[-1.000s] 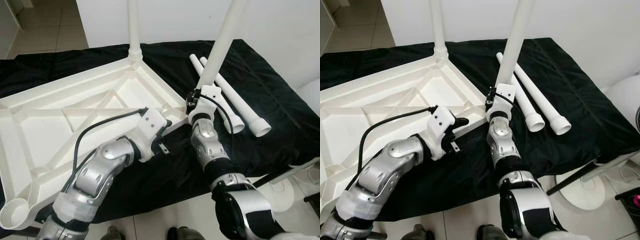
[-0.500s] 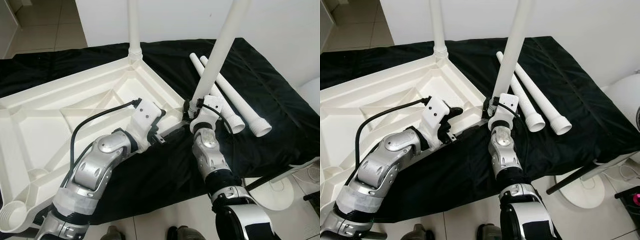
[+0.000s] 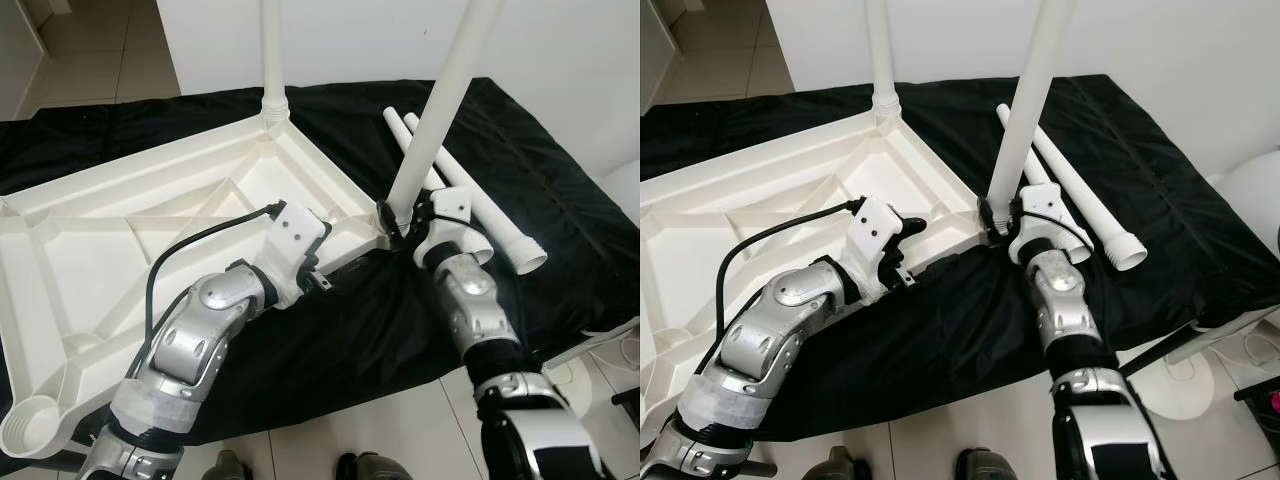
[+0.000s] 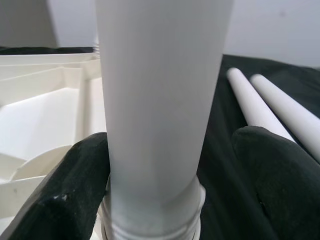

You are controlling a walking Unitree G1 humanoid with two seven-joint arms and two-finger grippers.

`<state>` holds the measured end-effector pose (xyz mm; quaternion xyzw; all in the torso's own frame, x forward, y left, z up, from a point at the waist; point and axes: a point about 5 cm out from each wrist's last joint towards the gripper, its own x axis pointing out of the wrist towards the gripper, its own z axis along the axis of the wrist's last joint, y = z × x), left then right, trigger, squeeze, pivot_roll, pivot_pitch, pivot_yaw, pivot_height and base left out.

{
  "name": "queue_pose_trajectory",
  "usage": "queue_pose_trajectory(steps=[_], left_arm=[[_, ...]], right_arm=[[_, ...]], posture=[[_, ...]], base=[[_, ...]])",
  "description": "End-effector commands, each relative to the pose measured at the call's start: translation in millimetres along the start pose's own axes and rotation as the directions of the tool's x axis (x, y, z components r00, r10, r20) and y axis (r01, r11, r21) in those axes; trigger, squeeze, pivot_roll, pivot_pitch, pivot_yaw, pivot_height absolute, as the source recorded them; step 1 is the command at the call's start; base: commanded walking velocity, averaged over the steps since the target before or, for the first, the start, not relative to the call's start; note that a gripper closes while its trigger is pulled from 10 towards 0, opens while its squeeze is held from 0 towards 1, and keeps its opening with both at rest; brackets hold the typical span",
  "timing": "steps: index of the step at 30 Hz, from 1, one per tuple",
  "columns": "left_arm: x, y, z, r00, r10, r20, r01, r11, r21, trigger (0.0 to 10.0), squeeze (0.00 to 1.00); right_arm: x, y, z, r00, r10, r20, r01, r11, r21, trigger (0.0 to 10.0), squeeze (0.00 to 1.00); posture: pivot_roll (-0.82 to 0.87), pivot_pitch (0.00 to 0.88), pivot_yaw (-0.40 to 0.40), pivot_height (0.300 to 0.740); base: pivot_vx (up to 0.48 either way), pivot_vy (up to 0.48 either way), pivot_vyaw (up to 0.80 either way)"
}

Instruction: Building children table

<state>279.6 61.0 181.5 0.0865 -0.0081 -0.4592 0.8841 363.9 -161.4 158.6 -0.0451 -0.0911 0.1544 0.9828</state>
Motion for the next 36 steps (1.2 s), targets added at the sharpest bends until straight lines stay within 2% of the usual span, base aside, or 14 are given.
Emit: queue_pose_trajectory(steps=[1,3,13,14,15,16,17,19,27,28,32,34,36], left_arm=[[2.8,-0.9,-2,0.999,0.037,-0.009,-0.037,0.999,0.012,10.0,0.00],[4.7,-0.8,0,0.999,0.038,-0.003,-0.038,0.999,0.011,10.0,0.00],[4.3,2.5,2,0.999,0.053,0.003,-0.053,0.999,0.010,10.0,0.00],[4.4,2.7,2,0.999,0.055,0.004,-0.055,0.998,0.011,10.0,0.00],[4.4,2.7,2,0.999,0.055,0.004,-0.055,0.998,0.011,10.0,0.00],[4.3,2.9,2,0.998,0.057,0.004,-0.057,0.998,0.010,10.0,0.00],[4.2,3.0,2,0.998,0.059,0.005,-0.059,0.998,0.009,10.0,0.00],[4.3,3.1,2,0.998,0.063,0.004,-0.063,0.998,0.010,10.0,0.00],[4.2,3.6,3,0.998,0.069,0.006,-0.069,0.998,0.007,10.0,0.00],[4.0,3.8,3,0.998,0.070,0.006,-0.070,0.998,0.005,10.0,0.00],[4.0,3.9,3,0.998,0.068,0.005,-0.068,0.998,0.002,10.0,0.00],[4.0,3.8,3,0.998,0.066,0.006,-0.066,0.998,0.001,10.0,0.00],[4.1,3.6,3,0.998,0.065,0.007,-0.065,0.998,0.000,10.0,0.00]], right_arm=[[2.6,0.8,-1,0.997,0.074,-0.019,-0.075,0.997,-0.015,10.0,0.00],[6.9,1.0,1,0.988,0.150,-0.030,-0.151,0.988,-0.028,10.0,0.00],[17.9,4.1,5,0.959,0.274,-0.074,-0.278,0.959,-0.055,10.0,0.00],[19.3,4.1,6,0.955,0.284,-0.080,-0.289,0.955,-0.060,4.4,0.00],[19.3,4.1,6,0.955,0.284,-0.080,-0.289,0.955,-0.060,4.4,0.00],[21.0,3.9,6,0.953,0.288,-0.089,-0.294,0.954,-0.060,1.7,0.00],[22.3,3.4,6,0.952,0.292,-0.096,-0.298,0.953,-0.057,0.3,0.00],[22.8,2.3,6,0.950,0.293,-0.104,-0.299,0.953,-0.044,0.0,0.00],[19.5,-3.8,0,0.949,0.292,-0.117,-0.290,0.956,0.033,0.0,0.00],[19.5,-4.6,0,0.951,0.285,-0.117,-0.282,0.958,0.044,10.0,0.00],[21.0,-5.3,0,0.966,0.237,-0.102,-0.227,0.969,0.103,10.0,0.00],[21.6,-5.3,0,0.969,0.223,-0.102,-0.213,0.972,0.103,10.0,0.00],[23.6,-5.2,-2,0.984,0.125,-0.125,-0.117,0.991,0.065,10.0,0.00]], posture=[[-0.07,0.074,-0.001,0.740],[-0.07,0.073,-0.001,0.740],[-0.06,0.072,-0.004,0.740],[-0.05,0.072,-0.006,0.740],[-0.05,0.072,-0.006,0.740],[-0.05,0.071,-0.008,0.740],[-0.05,0.071,-0.008,0.740],[-0.05,0.071,-0.013,0.740],[-0.05,0.076,-0.016,0.740],[-0.06,0.078,-0.015,0.740],[-0.06,0.083,-0.013,0.740],[-0.06,0.083,-0.013,0.740],[-0.06,0.085,-0.013,0.740]], base=[[0.000,0.000,0.00],[0.000,0.000,0.00],[0.000,0.000,0.00],[0.000,0.000,0.00],[0.000,0.000,0.00],[0.000,0.000,0.00],[0.000,0.000,0.00],[0.000,0.000,0.00],[0.000,0.000,0.00],[0.000,0.000,0.00],[0.000,0.000,0.00],[0.000,0.000,0.00],[0.000,0.000,0.00]])
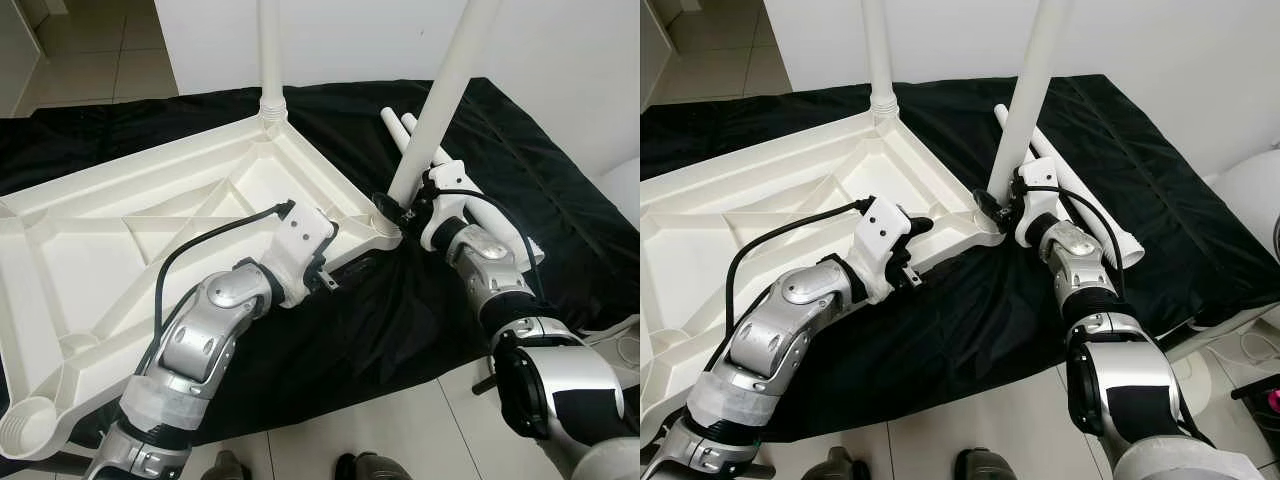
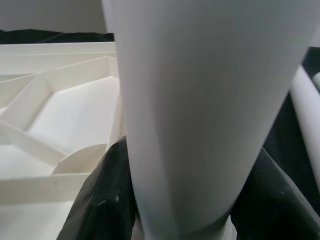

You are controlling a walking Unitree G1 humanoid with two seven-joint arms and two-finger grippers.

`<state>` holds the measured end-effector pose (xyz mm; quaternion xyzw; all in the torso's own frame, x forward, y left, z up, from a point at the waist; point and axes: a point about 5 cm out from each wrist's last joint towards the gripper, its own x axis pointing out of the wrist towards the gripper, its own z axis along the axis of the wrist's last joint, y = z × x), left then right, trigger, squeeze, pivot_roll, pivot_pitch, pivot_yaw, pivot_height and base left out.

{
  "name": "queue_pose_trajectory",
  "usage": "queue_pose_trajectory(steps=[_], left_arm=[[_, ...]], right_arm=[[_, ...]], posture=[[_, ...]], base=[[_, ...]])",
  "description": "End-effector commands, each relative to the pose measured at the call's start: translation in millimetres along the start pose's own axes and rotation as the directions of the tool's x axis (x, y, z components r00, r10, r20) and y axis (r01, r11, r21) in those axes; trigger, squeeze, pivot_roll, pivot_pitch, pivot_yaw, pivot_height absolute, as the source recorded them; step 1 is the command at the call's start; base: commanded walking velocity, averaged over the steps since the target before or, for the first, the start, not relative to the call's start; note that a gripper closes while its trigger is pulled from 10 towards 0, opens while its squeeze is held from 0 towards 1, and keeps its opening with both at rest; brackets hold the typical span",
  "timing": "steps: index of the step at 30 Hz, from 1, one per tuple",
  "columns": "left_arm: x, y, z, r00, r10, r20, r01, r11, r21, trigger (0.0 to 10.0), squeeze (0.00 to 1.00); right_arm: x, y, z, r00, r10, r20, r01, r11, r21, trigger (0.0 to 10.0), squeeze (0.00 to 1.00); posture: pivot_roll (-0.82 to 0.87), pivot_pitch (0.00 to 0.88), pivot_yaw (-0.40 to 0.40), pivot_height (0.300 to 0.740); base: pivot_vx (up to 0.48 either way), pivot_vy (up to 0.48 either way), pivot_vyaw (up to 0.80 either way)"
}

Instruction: Building children table

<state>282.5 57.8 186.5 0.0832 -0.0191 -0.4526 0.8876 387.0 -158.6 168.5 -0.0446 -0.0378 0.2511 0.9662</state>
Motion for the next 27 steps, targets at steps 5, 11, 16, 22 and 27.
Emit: queue_pose_trajectory(steps=[5,11,16,22,27], left_arm=[[-0.1,0.8,-3,0.999,0.047,-0.014,-0.047,0.999,-0.007,10.0,0.00],[-0.9,-0.7,-3,0.999,0.045,-0.016,-0.045,0.999,-0.011,10.0,0.00],[-2.1,-1.5,-5,0.999,0.048,-0.019,-0.048,0.999,-0.014,10.0,0.00],[-2.1,-1.5,-5,0.999,0.048,-0.019,-0.048,0.999,-0.014,10.0,0.00],[-2.1,-0.2,-5,0.998,0.052,-0.022,-0.053,0.999,-0.007,10.0,0.00]], right_arm=[[3.1,1.2,-11,0.968,-0.245,-0.054,0.248,0.967,0.060,10.0,0.00],[3.1,8.9,-16,0.905,-0.420,-0.063,0.424,0.903,0.069,10.0,0.00],[3.6,32.5,-16,0.848,-0.528,-0.040,0.529,0.842,0.107,10.0,0.00],[3.6,32.5,-16,0.848,-0.528,-0.040,0.529,0.842,0.107,10.0,0.00],[5.0,50.5,-11,0.829,-0.559,-0.005,0.553,0.818,0.161,10.0,0.76]], posture=[[-0.06,0.087,-0.016,0.740],[-0.06,0.092,-0.026,0.740],[-0.06,0.089,-0.032,0.740],[-0.06,0.089,-0.032,0.740],[-0.06,0.081,-0.029,0.740]], base=[[0.000,0.000,0.00],[0.000,0.000,0.00],[0.000,0.000,0.00],[0.000,0.000,0.00],[0.000,0.000,0.00]])
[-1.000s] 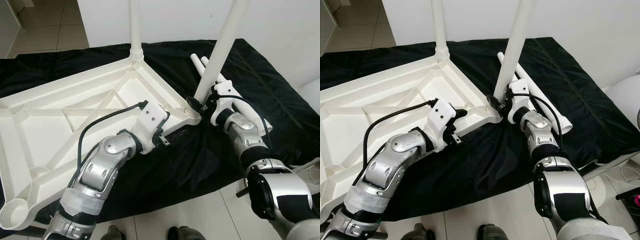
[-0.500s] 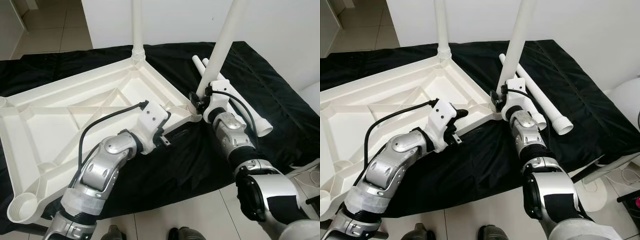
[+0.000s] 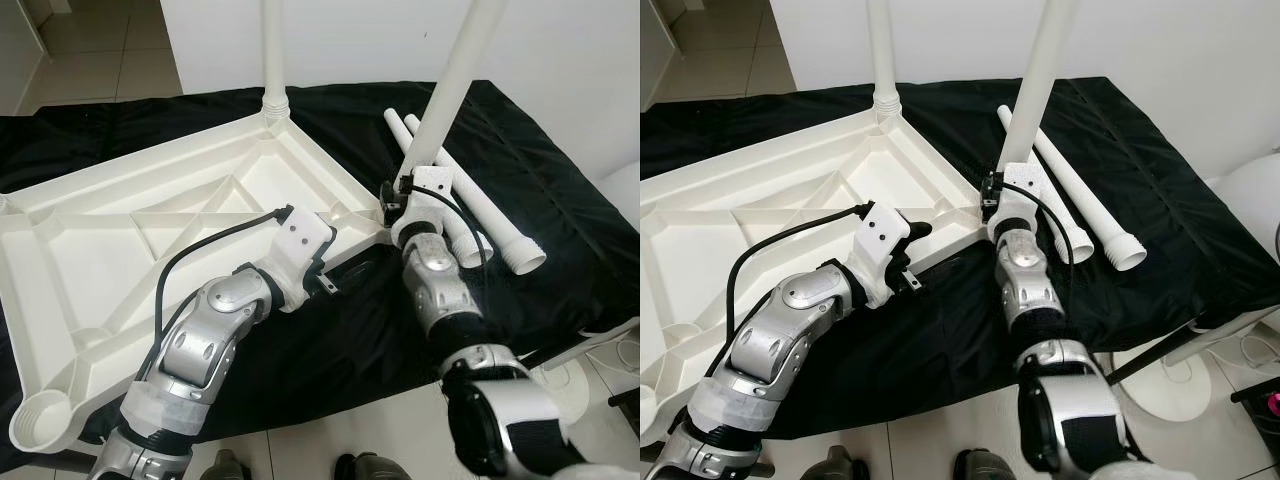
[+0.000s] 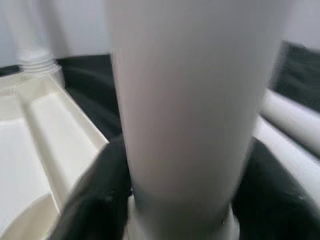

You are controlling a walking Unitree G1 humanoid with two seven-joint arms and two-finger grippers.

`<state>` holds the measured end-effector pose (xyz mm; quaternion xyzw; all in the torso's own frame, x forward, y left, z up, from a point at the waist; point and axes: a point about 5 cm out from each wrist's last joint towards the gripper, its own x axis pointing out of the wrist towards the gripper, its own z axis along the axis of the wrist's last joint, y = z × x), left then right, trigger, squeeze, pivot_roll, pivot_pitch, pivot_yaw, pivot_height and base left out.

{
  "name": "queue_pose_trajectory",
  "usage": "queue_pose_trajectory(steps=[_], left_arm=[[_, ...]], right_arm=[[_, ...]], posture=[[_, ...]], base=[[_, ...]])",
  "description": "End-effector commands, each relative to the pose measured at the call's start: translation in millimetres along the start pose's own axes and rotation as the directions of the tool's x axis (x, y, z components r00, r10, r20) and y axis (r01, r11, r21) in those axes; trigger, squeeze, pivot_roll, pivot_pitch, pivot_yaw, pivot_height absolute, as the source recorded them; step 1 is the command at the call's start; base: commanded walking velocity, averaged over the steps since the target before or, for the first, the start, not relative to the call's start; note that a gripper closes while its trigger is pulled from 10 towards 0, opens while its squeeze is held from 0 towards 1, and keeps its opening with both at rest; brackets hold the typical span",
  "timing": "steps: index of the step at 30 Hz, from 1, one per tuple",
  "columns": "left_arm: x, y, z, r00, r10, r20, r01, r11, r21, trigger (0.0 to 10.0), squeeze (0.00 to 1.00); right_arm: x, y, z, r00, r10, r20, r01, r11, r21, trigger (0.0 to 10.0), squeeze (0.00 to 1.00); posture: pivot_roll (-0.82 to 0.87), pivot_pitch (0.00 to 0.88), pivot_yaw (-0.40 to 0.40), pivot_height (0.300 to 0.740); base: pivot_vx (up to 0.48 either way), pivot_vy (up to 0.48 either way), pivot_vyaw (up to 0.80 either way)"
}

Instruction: Building children table

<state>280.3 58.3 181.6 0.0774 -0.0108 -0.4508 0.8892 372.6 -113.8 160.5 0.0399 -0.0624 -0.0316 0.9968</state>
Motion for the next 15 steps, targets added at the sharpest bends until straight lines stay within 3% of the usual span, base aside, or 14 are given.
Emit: queue_pose_trajectory(steps=[1,2,3,12,13,15], left_arm=[[-0.4,2.9,-1,0.999,0.050,-0.012,-0.050,0.999,0.013,10.0,0.00],[-0.4,2.9,-1,0.999,0.050,-0.012,-0.050,0.999,0.013,10.0,0.00],[-0.5,3.9,-1,0.999,0.053,-0.012,-0.053,0.998,0.016,10.0,0.00],[-1.3,6.5,-2,0.997,0.072,-0.022,-0.072,0.997,0.023,10.0,0.00],[-0.8,7.8,-3,0.996,0.082,-0.029,-0.081,0.996,0.024,10.0,0.00],[-0.2,9.6,-4,0.995,0.096,-0.036,-0.095,0.995,0.027,10.0,0.00]], right_arm=[[-6.9,0.6,-5,1.000,-0.015,-0.008,0.015,1.000,0.024,10.0,0.76],[-6.9,0.6,-5,1.000,-0.015,-0.008,0.015,1.000,0.024,10.0,0.76],[-8.1,0.0,-3,1.000,0.004,0.012,-0.004,0.999,0.040,10.0,1.00],[-15.5,-15.3,3,0.997,0.020,0.075,-0.023,0.999,0.036,10.0,1.00],[-19.1,-20.8,3,0.997,0.023,0.076,-0.025,0.999,0.030,10.0,0.00],[-23.6,-24.9,2,0.996,0.037,0.076,-0.040,0.999,0.026,10.0,0.00]], posture=[[-0.06,0.081,-0.029,0.740],[-0.06,0.081,-0.029,0.740],[-0.06,0.078,-0.027,0.740],[-0.06,0.077,-0.024,0.740],[-0.06,0.077,-0.024,0.740],[-0.06,0.079,-0.023,0.740]], base=[[0.000,0.000,0.00],[0.000,0.000,0.00],[0.000,0.000,0.00],[0.000,0.000,0.00],[0.000,0.000,0.00],[0.000,0.000,0.00]])
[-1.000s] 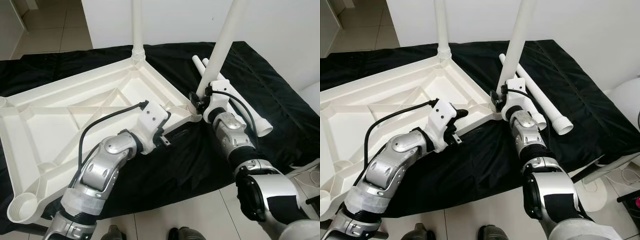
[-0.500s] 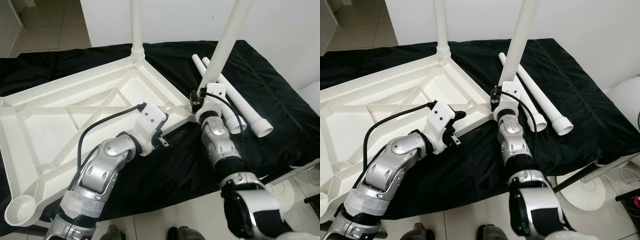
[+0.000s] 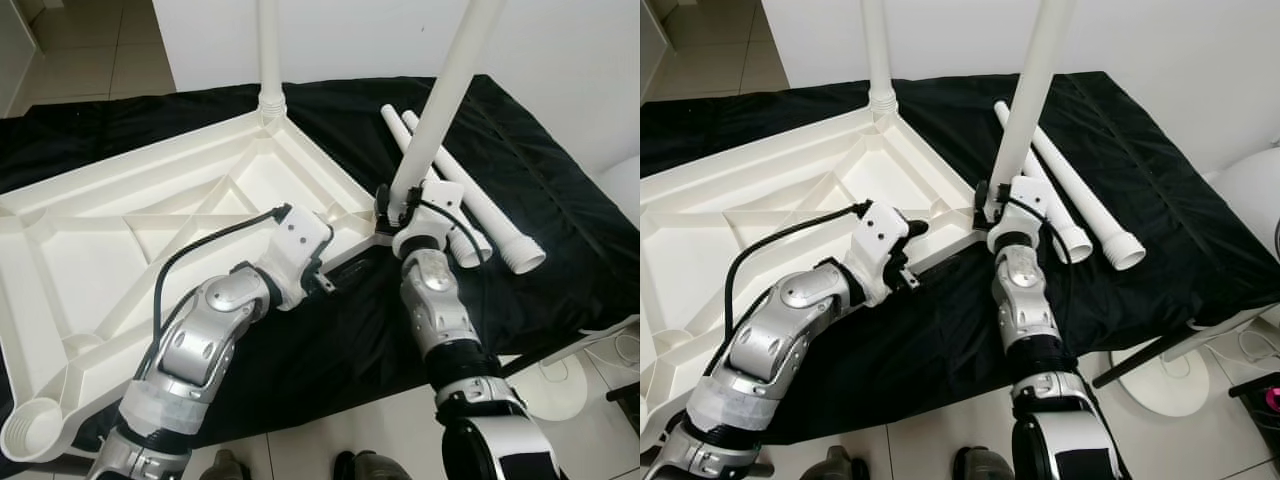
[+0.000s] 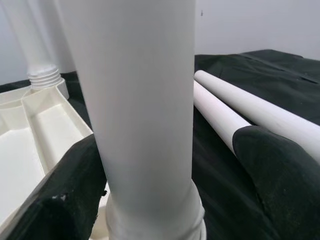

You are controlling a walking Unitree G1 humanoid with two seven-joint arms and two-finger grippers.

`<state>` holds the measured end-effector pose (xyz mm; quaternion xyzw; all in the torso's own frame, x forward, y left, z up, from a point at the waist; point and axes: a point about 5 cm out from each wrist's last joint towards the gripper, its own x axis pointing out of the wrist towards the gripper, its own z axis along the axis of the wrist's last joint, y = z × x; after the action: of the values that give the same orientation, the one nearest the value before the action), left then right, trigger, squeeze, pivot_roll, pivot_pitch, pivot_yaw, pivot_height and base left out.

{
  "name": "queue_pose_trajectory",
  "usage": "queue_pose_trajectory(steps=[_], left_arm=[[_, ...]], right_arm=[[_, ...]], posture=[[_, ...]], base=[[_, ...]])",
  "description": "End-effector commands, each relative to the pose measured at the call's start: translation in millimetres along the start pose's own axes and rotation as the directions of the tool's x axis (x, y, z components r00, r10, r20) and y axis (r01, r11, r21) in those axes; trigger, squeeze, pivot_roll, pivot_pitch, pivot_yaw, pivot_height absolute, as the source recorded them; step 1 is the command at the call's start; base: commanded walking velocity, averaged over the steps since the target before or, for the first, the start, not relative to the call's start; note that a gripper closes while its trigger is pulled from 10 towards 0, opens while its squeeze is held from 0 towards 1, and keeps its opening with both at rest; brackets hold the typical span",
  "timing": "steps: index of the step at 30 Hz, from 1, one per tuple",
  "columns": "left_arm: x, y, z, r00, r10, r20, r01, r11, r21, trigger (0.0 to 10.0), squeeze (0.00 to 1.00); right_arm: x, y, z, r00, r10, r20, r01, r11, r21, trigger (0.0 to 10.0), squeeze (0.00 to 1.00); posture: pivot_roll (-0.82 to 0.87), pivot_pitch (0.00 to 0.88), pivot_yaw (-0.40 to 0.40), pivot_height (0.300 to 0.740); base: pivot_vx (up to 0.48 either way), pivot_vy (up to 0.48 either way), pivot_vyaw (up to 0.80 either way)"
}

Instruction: Building children table

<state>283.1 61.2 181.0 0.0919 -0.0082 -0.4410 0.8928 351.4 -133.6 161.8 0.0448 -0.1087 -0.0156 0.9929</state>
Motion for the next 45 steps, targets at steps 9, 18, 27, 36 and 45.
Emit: queue_pose_trajectory(steps=[9,18,27,36,45], left_arm=[[7.8,12.3,-5,0.991,0.127,-0.048,-0.127,0.992,0.005,10.0,0.00],[18.6,26.0,-16,0.959,0.238,-0.157,-0.242,0.970,-0.012,10.0,0.00],[27.0,29.5,-21,0.946,0.249,-0.207,-0.256,0.967,-0.006,10.0,0.00],[29.5,30.1,-31,0.927,0.258,-0.273,-0.260,0.965,0.029,9.7,0.00],[19.2,36.5,-39,0.921,0.234,-0.311,-0.234,0.971,0.038,0.0,0.00]], right_arm=[[-33.1,-1.9,-14,0.994,0.109,-0.022,-0.107,0.993,0.056,10.0,0.00],[-72.0,-10.7,-18,0.981,0.196,-0.007,-0.194,0.977,0.087,10.0,0.00],[-85.3,-31.7,-17,0.991,0.128,-0.031,-0.126,0.990,0.058,10.0,0.00],[-88.4,-42.5,-12,0.996,0.086,-0.015,-0.086,0.995,0.046,10.0,0.00],[-88.9,-60.2,-8,0.999,0.036,-0.013,-0.036,0.999,0.013,10.0,0.00]], posture=[[-0.08,0.099,-0.006,0.740],[-0.11,0.118,0.015,0.740],[-0.13,0.118,0.033,0.740],[-0.15,0.121,0.047,0.740],[-0.15,0.120,0.062,0.740]], base=[[0.000,0.000,0.00],[0.000,0.000,0.00],[0.000,0.000,0.00],[0.000,0.000,0.00],[0.000,0.000,0.00]])
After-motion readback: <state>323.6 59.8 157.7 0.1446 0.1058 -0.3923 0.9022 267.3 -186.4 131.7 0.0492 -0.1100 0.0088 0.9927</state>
